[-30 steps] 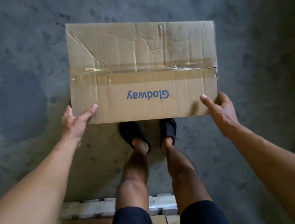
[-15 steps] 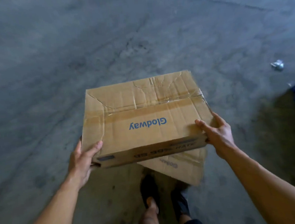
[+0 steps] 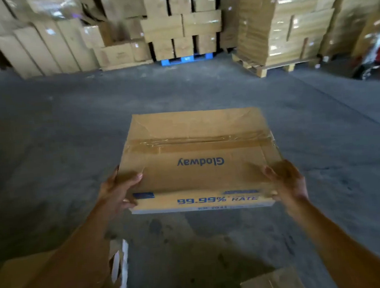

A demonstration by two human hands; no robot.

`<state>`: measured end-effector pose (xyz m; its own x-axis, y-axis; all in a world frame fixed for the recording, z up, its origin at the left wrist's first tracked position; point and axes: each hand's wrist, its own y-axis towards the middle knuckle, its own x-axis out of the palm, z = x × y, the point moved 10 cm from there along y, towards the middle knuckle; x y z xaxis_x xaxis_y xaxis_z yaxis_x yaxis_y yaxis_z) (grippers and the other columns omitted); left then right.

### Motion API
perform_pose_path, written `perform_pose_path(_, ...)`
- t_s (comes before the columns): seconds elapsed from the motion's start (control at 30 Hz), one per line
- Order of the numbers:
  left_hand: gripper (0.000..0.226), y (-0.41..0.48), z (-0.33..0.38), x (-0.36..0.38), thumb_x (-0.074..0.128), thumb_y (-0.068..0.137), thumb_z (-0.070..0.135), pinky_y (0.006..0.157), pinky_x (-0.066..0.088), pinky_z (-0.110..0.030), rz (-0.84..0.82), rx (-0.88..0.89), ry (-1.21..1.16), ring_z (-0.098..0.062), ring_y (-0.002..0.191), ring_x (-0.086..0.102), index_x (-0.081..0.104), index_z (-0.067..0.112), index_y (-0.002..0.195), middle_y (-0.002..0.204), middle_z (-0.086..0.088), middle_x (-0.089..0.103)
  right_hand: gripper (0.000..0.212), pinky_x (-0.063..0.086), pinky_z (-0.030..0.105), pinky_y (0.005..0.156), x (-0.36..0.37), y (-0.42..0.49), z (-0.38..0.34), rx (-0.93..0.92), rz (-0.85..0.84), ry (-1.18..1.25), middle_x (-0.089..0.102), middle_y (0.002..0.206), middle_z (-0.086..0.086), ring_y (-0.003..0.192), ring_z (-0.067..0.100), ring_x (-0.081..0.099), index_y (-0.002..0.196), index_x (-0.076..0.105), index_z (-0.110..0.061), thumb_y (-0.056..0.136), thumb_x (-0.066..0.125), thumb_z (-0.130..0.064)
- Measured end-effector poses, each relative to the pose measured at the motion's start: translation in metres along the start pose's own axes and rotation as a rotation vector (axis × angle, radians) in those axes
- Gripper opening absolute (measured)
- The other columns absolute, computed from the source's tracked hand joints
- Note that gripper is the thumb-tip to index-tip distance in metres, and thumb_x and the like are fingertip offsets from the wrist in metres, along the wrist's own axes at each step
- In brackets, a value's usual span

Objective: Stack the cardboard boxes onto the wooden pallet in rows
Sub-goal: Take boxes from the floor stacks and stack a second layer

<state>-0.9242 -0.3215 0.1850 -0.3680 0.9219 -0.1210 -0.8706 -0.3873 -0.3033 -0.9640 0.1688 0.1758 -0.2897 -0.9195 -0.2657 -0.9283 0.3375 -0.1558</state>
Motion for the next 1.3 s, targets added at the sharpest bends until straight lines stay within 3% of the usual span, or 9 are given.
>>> perform_pose_path(0.07, 0.093, 0.003, 0.001, -0.052, 0.087, 0.055, 0.038, 0.076, 0.059, -0.058, 0.077, 0.012, -0.054, -0.032, 0.111, 0.060, 0.048, 0.031, 0.140, 0.132, -0.004, 0.053, 0.030, 0.060, 0.055, 0.079, 0.057, 0.007, -0.025, -0.066, -0.074, -0.027, 0.068, 0.099, -0.011, 0.094, 0.026, 0.069, 0.098, 0.062, -0.044, 0.076, 0.078, -0.056)
perform_pose_path(0.23, 0.093, 0.003, -0.012, -0.163, 0.089, 0.054, 0.035, 0.083, 0.054, -0.066, 0.234, -0.002, -0.161, -0.030, 0.104, 0.063, 0.049, 0.031, 0.138, 0.121, 0.000, 0.058, 0.073, 0.056, 0.056, 0.091, 0.198, 0.016, -0.065, -0.141, -0.255, -0.079, 0.065, 0.129, 0.004, 0.112, 0.030, 0.063, 0.135, 0.058, -0.026, 0.073, 0.083, -0.055)
perform_pose_path(0.33, 0.078, 0.001, -0.026, -0.222, 0.091, 0.053, 0.033, 0.071, 0.060, -0.060, 0.340, -0.013, -0.215, -0.038, 0.106, 0.066, 0.057, 0.035, 0.123, 0.122, -0.007, 0.062, 0.094, 0.054, 0.055, 0.095, 0.276, 0.014, -0.072, -0.146, -0.339, -0.134, 0.056, 0.142, 0.011, 0.122, 0.034, 0.059, 0.147, 0.048, -0.024, 0.069, 0.081, -0.063)
perform_pose_path(0.57, 0.093, -0.020, -0.071, -0.307, 0.087, 0.061, 0.042, 0.062, 0.061, -0.046, 0.603, -0.080, -0.258, -0.038, 0.103, 0.066, 0.045, 0.036, 0.144, 0.123, -0.008, 0.059, 0.096, 0.060, 0.050, 0.080, 0.435, 0.013, -0.088, -0.160, -0.543, -0.237, 0.051, 0.142, 0.013, 0.106, 0.035, 0.066, 0.152, 0.041, -0.024, 0.072, 0.082, -0.057)
perform_pose_path(0.7, 0.090, -0.026, -0.091, -0.330, 0.086, 0.064, 0.037, 0.060, 0.061, -0.045, 0.748, -0.120, -0.333, -0.038, 0.098, 0.067, 0.044, 0.036, 0.144, 0.120, -0.006, 0.057, 0.093, 0.058, 0.044, 0.072, 0.532, 0.016, -0.108, -0.189, -0.743, -0.212, 0.053, 0.140, 0.011, 0.098, 0.030, 0.066, 0.152, 0.039, -0.025, 0.073, 0.083, -0.051)
perform_pose_path(0.83, 0.091, -0.018, -0.100, -0.343, 0.088, 0.061, 0.040, 0.056, 0.057, -0.043, 0.872, -0.090, -0.380, -0.042, 0.091, 0.067, 0.048, 0.039, 0.142, 0.118, -0.011, 0.064, 0.095, 0.050, 0.048, 0.103, 0.622, 0.023, -0.137, -0.276, -0.907, -0.236, 0.049, 0.149, 0.011, 0.127, 0.031, 0.055, 0.154, 0.038, -0.019, 0.076, 0.082, -0.051)
perform_pose_path(1.0, 0.088, -0.017, -0.108, -0.324, 0.087, 0.073, 0.034, 0.071, 0.059, -0.064, 1.108, -0.118, -0.432, -0.033, 0.091, 0.074, 0.042, 0.041, 0.147, 0.111, -0.013, 0.072, 0.102, 0.044, 0.043, 0.109, 0.706, 0.038, -0.179, -0.367, -1.117, -0.296, 0.049, 0.150, 0.011, 0.135, 0.028, 0.049, 0.153, 0.038, -0.015, 0.072, 0.084, -0.055)
perform_pose_path(1.1, 0.099, -0.025, -0.112, -0.305, 0.091, 0.065, 0.040, 0.070, 0.061, -0.056, 1.228, -0.114, -0.516, -0.034, 0.092, 0.074, 0.039, 0.041, 0.149, 0.114, -0.015, 0.071, 0.099, 0.046, 0.042, 0.107, 0.757, 0.025, -0.199, -0.402, -1.259, -0.314, 0.055, 0.144, 0.011, 0.129, 0.028, 0.055, 0.152, 0.040, -0.015, 0.071, 0.085, -0.053)
perform_pose_path(1.3, 0.097, -0.061, -0.129, -0.303, 0.094, 0.057, 0.041, 0.047, 0.054, -0.035, 1.515, -0.144, -0.619, -0.028, 0.052, 0.062, 0.048, 0.032, 0.143, 0.092, -0.020, 0.073, 0.094, 0.048, 0.042, 0.106, 0.862, -0.069, -0.219, -0.524, -1.553, -0.337, 0.057, 0.143, 0.012, 0.125, 0.026, 0.058, 0.151, 0.043, -0.011, 0.074, 0.085, -0.047)
